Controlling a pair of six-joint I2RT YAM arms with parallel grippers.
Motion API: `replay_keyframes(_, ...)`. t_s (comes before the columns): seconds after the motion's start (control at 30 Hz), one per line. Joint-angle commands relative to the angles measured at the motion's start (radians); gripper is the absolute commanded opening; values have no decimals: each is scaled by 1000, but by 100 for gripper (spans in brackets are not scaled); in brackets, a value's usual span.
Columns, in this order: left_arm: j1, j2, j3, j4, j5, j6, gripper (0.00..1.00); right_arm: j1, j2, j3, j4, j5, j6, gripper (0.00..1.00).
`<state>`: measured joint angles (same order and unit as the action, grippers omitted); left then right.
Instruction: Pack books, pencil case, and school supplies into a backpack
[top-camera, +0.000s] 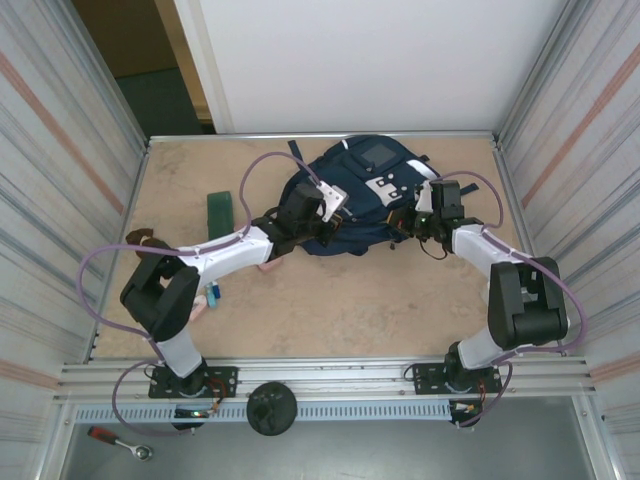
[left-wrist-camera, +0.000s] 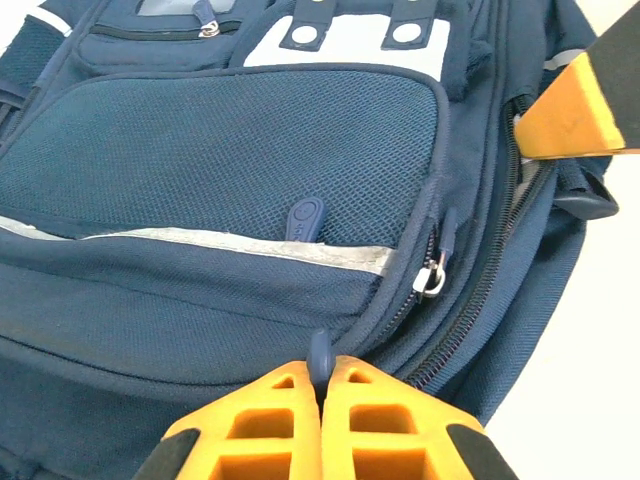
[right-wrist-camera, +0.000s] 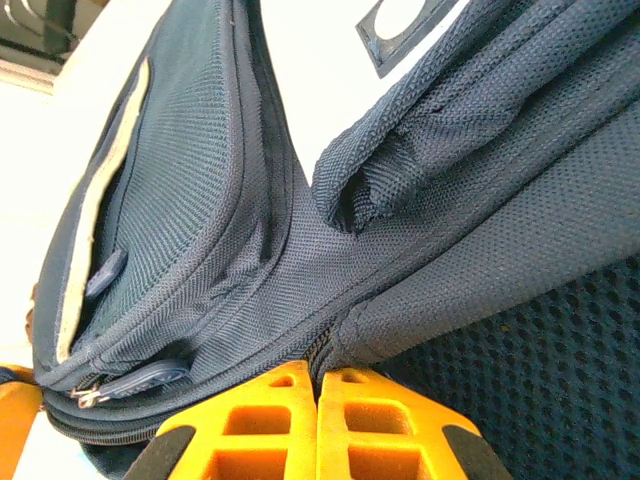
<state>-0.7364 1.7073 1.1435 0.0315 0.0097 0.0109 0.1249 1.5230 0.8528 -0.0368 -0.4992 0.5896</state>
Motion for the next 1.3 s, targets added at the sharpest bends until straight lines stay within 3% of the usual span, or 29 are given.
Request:
replay_keyframes(0.0, 31, -63, -14, -32, -22, 2, 0, -43, 8, 14, 20, 36, 9, 0)
replay_keyframes(0.4, -84, 55, 120, -31, -39, 21, 0, 55, -56, -39, 136, 58, 140, 0)
replay_keyframes(0.73, -70, -15, 33, 59, -76, -22, 0, 52, -99, -153, 211, 149, 208, 0)
replay_keyframes(1.0, -147, 65, 83, 124, -86, -63, 0, 136, -107, -159, 278, 183, 291, 0)
replay_keyframes(1.27, -111, 4, -1, 179, -110, -90, 0, 71, -144, -210, 234, 214, 267, 0)
